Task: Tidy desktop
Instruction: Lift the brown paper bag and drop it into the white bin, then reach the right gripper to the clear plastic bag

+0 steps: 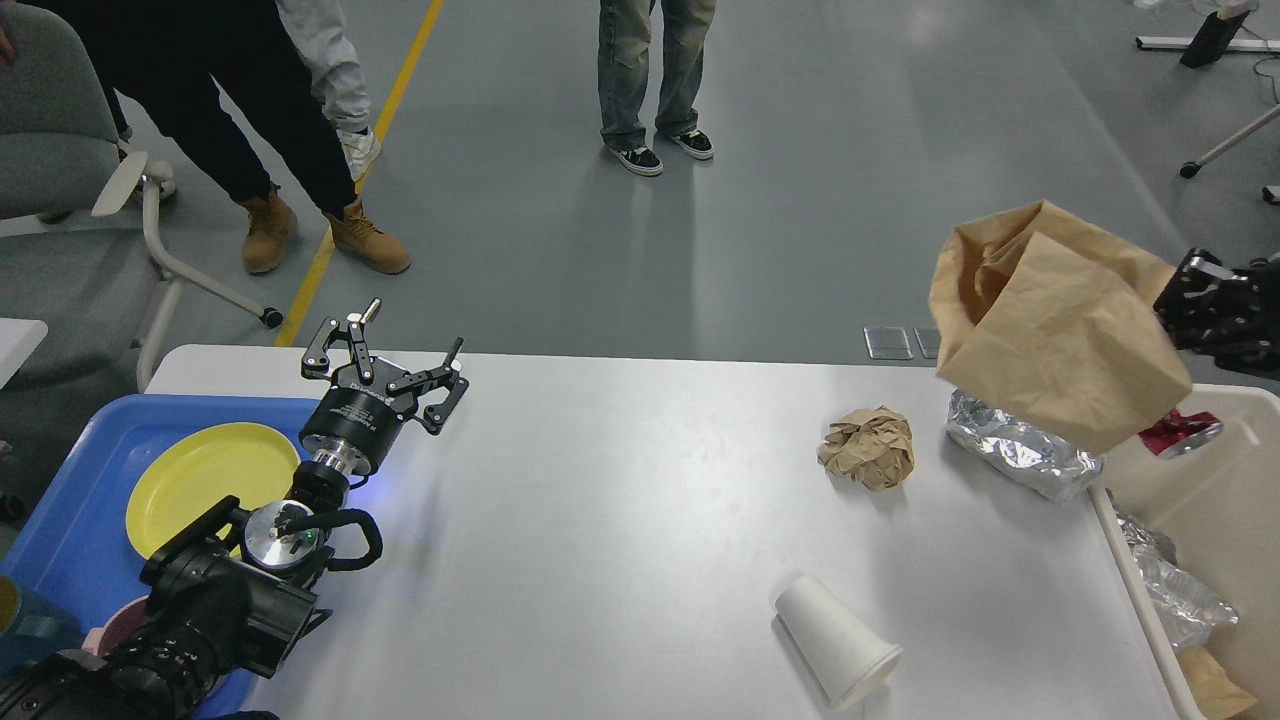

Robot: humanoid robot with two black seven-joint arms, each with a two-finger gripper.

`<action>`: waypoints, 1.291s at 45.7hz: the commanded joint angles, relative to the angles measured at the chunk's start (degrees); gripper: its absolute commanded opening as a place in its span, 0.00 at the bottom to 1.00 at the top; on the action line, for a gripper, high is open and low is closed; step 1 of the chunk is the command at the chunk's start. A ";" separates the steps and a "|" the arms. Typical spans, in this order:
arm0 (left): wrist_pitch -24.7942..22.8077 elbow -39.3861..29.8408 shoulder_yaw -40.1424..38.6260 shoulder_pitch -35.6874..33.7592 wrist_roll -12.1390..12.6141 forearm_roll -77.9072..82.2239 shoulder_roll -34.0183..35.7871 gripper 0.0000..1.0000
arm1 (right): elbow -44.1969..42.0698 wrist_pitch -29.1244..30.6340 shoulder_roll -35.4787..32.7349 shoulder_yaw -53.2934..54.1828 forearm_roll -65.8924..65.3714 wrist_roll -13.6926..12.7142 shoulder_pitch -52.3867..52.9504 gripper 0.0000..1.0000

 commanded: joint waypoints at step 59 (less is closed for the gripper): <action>0.00 0.00 0.00 0.00 0.01 0.00 0.00 0.96 | -27.99 -35.76 11.89 9.27 5.50 0.26 -41.40 1.00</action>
